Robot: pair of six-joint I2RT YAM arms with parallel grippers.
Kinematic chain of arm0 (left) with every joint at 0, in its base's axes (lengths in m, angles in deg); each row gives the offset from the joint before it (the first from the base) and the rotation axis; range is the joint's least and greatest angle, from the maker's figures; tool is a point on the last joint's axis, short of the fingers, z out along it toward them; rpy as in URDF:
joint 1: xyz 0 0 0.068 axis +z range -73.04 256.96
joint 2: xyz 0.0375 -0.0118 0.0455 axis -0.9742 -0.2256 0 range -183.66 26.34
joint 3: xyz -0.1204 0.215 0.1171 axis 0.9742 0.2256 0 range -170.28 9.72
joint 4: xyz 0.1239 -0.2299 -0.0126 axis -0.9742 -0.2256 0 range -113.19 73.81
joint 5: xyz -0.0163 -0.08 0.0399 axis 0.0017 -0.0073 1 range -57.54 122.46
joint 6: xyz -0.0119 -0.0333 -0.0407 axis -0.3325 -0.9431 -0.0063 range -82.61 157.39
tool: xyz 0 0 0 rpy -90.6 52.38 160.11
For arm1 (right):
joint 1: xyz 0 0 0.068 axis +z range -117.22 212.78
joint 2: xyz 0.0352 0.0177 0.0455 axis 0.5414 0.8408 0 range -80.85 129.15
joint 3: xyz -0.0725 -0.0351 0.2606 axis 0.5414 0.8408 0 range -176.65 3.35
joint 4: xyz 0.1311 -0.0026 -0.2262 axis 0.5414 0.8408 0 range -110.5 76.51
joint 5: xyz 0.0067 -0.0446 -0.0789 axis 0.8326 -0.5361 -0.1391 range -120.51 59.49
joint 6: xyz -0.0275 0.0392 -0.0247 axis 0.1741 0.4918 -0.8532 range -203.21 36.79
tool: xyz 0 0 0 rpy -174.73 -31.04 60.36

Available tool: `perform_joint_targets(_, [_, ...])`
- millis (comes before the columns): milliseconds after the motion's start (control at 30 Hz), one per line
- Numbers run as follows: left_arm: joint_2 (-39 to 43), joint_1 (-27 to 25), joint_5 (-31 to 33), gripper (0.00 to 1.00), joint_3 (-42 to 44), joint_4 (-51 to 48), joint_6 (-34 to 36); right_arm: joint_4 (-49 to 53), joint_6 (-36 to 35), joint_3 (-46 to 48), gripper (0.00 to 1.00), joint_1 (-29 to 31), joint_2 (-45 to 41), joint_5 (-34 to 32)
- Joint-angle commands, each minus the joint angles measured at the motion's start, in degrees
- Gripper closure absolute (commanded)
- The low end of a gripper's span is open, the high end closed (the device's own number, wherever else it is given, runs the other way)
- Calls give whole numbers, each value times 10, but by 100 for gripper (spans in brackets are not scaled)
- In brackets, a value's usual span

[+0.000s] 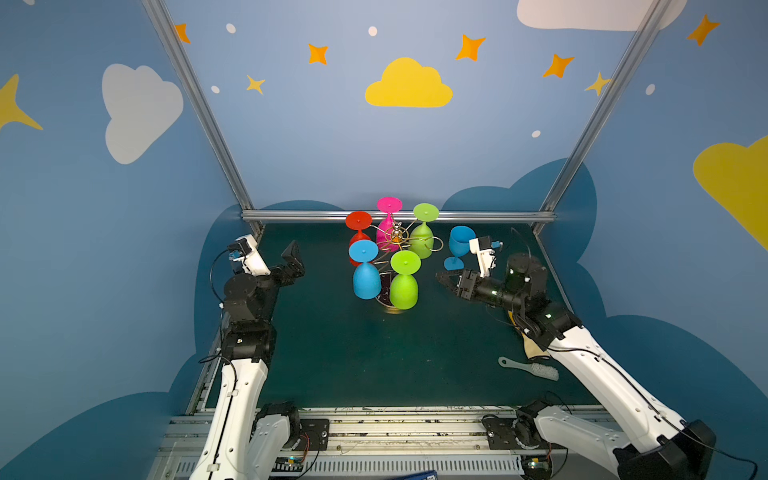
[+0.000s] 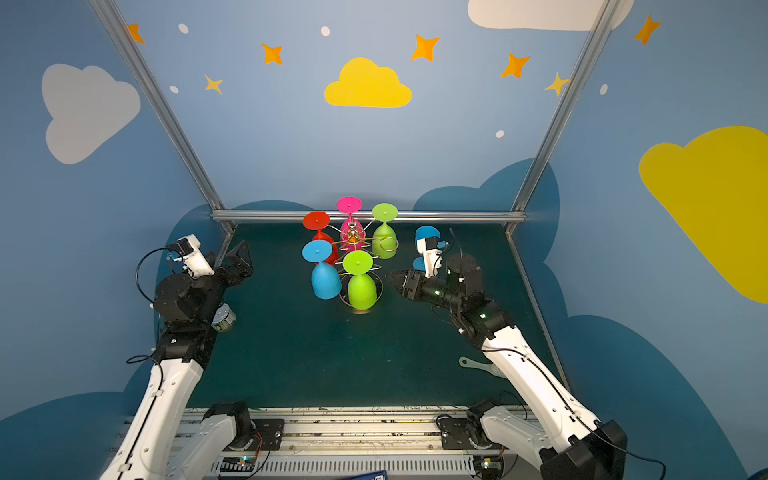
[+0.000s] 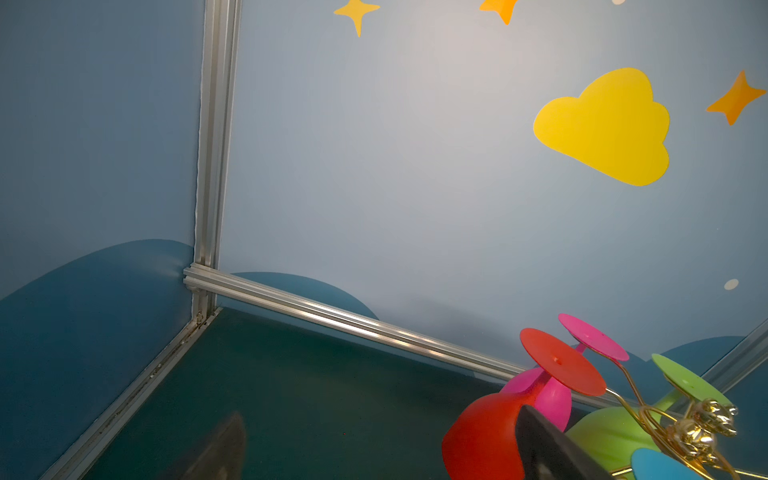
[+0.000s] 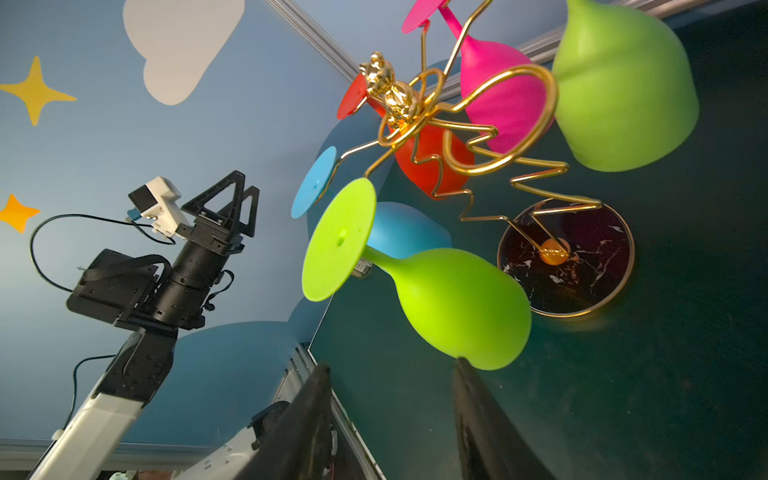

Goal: Take the wine glass off the wine glass rack
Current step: 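Move the right gripper to the foot of the nearest green glass on the rack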

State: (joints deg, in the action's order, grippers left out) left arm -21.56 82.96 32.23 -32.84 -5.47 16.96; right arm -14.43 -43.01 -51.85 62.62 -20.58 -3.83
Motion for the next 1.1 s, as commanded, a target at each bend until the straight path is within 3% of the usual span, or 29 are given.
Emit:
perform_joint_targets(0, [9, 2, -2, 0, 4, 10, -4, -34, 35, -6, 53, 23, 2, -48])
perform_joint_targets(133, [11, 2, -2, 0, 5, 11, -4, -45, 50, -14, 53, 38, 16, -73])
perform_joint_targets(800, [18, 2, -2, 0, 5, 11, -4, -51, 58, -103, 54, 70, 124, -73])
perform_joint_targets(1067, [17, 2, -1, 0, 5, 11, -5, -51, 71, -117, 60, 71, 151, -64])
